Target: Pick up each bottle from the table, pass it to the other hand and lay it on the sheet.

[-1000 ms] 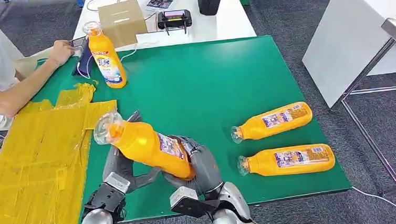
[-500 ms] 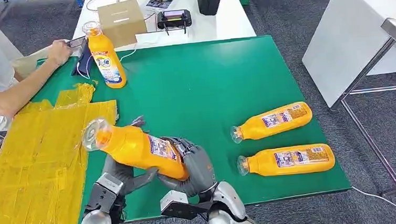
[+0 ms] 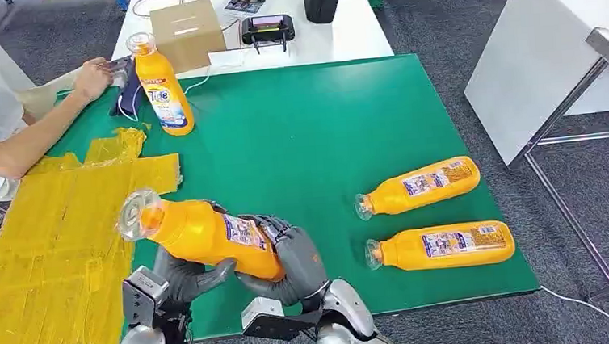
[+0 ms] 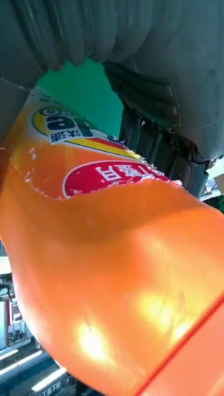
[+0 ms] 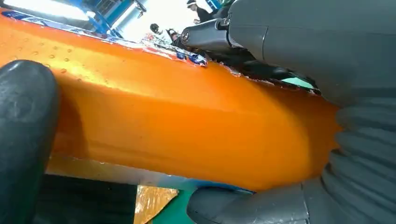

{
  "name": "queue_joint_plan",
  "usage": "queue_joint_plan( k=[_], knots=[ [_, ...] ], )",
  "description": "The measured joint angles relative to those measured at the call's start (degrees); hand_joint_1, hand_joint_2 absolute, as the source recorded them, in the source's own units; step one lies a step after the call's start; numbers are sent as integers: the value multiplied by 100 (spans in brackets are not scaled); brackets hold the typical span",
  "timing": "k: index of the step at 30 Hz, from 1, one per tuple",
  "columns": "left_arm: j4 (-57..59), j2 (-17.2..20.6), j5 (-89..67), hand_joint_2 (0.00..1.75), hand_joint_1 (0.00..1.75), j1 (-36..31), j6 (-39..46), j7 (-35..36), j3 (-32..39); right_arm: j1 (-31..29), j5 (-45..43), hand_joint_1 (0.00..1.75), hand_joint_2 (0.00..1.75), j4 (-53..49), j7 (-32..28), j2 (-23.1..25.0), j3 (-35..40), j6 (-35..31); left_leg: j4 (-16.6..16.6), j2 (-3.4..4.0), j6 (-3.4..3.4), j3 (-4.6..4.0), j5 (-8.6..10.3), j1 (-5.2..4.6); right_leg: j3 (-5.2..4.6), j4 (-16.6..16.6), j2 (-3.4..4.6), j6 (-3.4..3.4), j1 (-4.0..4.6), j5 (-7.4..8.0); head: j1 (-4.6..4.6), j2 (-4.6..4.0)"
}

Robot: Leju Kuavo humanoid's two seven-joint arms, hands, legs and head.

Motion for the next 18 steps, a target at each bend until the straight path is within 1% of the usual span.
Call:
queue_joint_plan(
  k=[3,4,5,6,7,10,12,18],
  knots=[
    [0,2,22,175,175,6,-31,-7,2,-7,2,175,175,4,0,0,2,11,0,0,0,0,0,0,0,0,0,0,0,0,2,0],
    [0,2,42,175,175,6,-61,-13,7,-7,7,169,175,4,0,0,4,18,0,0,0,0,0,0,0,0,0,0,0,0,0,0],
    [0,2,74,175,175,6,-103,-22,13,-8,11,143,175,4,2,0,7,26,0,0,0,0,0,0,0,0,0,0,0,0,0,0],
    [0,2,87,175,175,6,-122,-30,22,-9,13,33,175,4,5,0,9,30,0,0,0,0,0,0,0,0,0,0,0,0,0,0],
    [0,2,98,175,175,8,-140,-41,31,-11,13,0,175,4,7,0,11,33,0,0,0,0,0,0,-1,0,0,0,0,0,0,0],
    [-4,2,118,175,175,4,-151,-55,48,2,-15,0,175,4,7,0,11,-48,0,1,0,0,0,0,-3,0,0,0,0,0,0,0],
    [-26,2,-46,175,175,-14,59,-77,52,74,-96,0,175,-44,-4,-7,-11,-168,0,-1,0,0,0,0,-2,0,-1,0,0,0,0,0],
    [-103,2,-171,175,175,-100,199,-118,57,212,-146,0,175,-256,44,-122,-151,-177,0,3,0,-4,0,-1,-3,0,2,0,0,2,0,0]
  ],
)
